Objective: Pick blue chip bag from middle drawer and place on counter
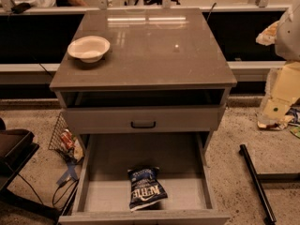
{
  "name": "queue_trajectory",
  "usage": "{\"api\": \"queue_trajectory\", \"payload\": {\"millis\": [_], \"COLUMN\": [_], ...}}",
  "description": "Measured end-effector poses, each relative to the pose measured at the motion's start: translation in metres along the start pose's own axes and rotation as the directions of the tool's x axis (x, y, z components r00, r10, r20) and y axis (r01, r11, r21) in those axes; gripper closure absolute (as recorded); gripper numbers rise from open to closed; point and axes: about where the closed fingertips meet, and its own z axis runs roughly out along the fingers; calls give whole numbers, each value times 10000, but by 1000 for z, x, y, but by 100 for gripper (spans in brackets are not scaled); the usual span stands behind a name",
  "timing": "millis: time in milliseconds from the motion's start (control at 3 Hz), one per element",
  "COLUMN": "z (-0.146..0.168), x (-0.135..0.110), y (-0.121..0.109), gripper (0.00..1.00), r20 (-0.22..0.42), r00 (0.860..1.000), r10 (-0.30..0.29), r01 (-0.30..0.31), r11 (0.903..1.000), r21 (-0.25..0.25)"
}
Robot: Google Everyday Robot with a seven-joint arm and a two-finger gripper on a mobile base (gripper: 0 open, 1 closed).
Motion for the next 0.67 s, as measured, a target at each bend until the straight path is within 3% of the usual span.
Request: {"api": "queue_trajectory", "payload": {"millis": [333, 667], "z": [0, 12], "x": [0, -4], "y": [0, 4], "gripper": [0, 0], "r20": [1, 109], "r00": [10000, 9984], "r10": [0, 562], "r01": [0, -560], "r11": [10000, 9982], "r21": [2, -208]}}
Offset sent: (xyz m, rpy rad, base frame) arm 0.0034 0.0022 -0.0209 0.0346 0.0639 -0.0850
